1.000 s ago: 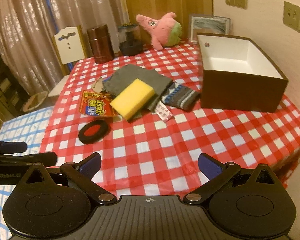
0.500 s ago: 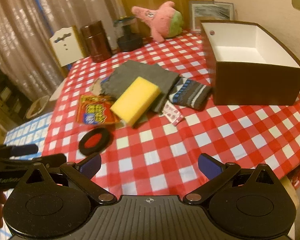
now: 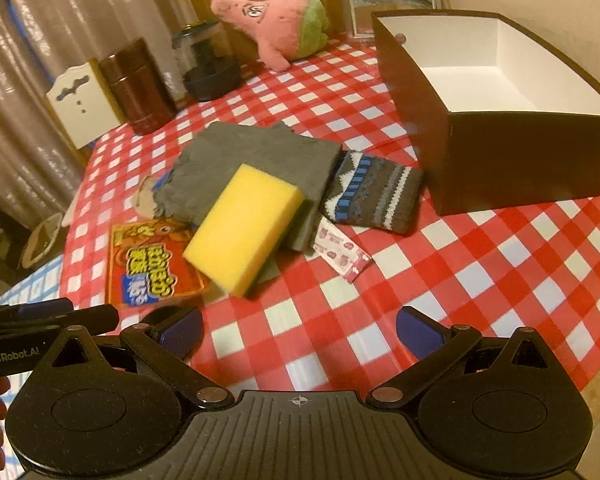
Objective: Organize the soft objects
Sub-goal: 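Move the left tool to the orange packet while the right tool approaches the yellow sponge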
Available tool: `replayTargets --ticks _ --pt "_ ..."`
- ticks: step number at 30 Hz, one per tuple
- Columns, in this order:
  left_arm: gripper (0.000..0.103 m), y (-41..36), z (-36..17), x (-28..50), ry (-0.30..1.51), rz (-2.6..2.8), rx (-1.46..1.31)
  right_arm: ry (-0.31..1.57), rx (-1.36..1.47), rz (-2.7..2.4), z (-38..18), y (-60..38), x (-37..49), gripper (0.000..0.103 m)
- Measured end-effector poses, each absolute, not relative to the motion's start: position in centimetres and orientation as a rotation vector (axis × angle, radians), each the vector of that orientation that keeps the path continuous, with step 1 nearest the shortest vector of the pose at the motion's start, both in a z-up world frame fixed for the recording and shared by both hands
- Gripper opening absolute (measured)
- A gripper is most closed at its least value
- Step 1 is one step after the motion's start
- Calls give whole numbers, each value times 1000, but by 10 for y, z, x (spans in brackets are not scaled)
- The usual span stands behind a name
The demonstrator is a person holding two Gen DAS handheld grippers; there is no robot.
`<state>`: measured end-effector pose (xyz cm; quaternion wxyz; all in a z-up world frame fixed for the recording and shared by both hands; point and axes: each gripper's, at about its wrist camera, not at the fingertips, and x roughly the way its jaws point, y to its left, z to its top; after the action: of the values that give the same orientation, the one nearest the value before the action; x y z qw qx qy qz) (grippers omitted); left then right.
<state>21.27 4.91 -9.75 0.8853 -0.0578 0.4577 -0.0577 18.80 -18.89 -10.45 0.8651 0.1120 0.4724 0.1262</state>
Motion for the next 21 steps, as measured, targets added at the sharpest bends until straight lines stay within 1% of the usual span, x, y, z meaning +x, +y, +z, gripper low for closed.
replayTargets --ticks 9,10,11,16,17,19,21 --pt "68 68 -124 256 992 -152 -177 1029 243 179 -117 -176 211 103" --pt "60 69 -126 260 995 -159 -179 1034 244 169 -119 -175 213 103" --pt "57 70 -127 263 1000 -162 -182 1038 246 159 -120 -174 214 103" --pt "56 76 -125 268 979 -179 -182 1050 262 121 -127 -172 221 103" --pt "54 77 -125 269 977 -179 -186 1050 264 117 -128 -172 222 103" --pt "44 79 -122 269 963 -183 -206 1055 264 113 -130 -171 224 103" --pt "43 79 -117 269 948 -205 -230 1063 268 114 -132 -170 226 103"
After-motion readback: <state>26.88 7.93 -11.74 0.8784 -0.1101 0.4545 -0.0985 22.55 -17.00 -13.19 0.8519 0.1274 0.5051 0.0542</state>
